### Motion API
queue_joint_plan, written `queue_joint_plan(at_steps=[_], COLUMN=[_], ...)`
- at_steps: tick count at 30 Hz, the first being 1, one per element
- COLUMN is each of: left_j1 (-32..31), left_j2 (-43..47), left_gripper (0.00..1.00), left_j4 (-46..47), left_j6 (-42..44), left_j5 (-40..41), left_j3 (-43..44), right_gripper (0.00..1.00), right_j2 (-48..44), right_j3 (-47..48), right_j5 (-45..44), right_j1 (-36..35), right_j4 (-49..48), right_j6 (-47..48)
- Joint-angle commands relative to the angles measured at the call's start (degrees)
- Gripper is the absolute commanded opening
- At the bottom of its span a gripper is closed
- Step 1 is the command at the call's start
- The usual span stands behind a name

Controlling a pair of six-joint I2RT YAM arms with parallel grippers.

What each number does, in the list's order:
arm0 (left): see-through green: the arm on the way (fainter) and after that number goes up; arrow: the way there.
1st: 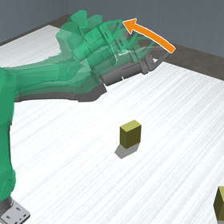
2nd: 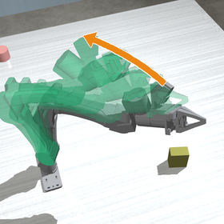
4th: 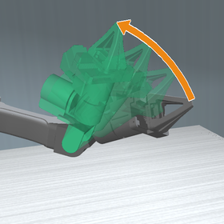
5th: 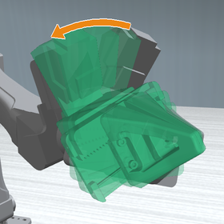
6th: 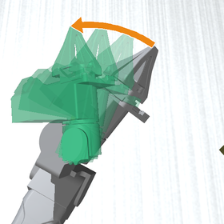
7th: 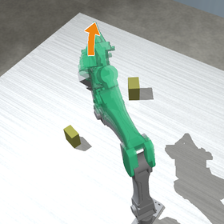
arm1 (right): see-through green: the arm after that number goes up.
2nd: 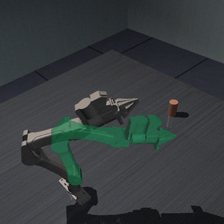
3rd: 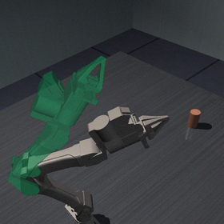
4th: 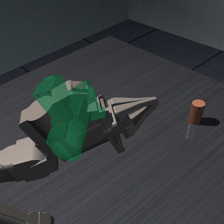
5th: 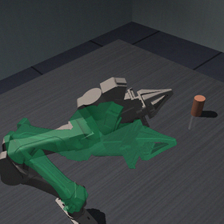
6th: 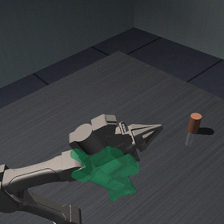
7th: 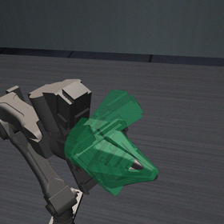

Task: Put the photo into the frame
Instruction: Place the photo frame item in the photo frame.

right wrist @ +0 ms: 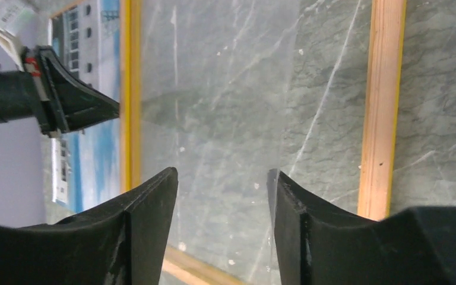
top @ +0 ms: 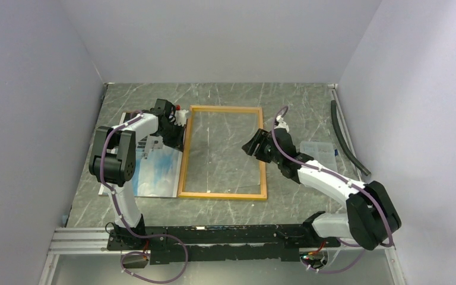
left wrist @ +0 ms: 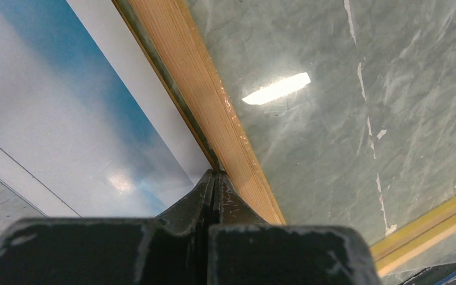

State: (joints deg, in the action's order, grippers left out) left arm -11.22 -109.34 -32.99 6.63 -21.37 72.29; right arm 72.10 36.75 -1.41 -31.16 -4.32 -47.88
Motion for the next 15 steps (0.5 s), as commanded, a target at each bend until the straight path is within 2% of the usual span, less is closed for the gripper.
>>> queue_joint_plan(at_steps=[1,9,15], left_j1=[-0.91,-0.91,-0.91], left_j2=[1.83,1.75,1.55], left_gripper=[0.03,0.03,0.03], left_j4=[-1.02,-1.11,-1.01], left_j6=[0.66,0.71,0.75], left_j5=[-2.19,-1.99,-2.07], left_j3=[-0.38,-0.06,-0.07], right_gripper=[0.66,0.77,0.79], right_j2=[1.76,7.22,10.57], right_j3=[3.44,6.65,8.38], right_j5=[1.07,1.15,3.06], right_j1=[0.94,2.54,4.23], right_j4=[1.21,3.40,3.92], right_j6=[3.31,7.03,8.75])
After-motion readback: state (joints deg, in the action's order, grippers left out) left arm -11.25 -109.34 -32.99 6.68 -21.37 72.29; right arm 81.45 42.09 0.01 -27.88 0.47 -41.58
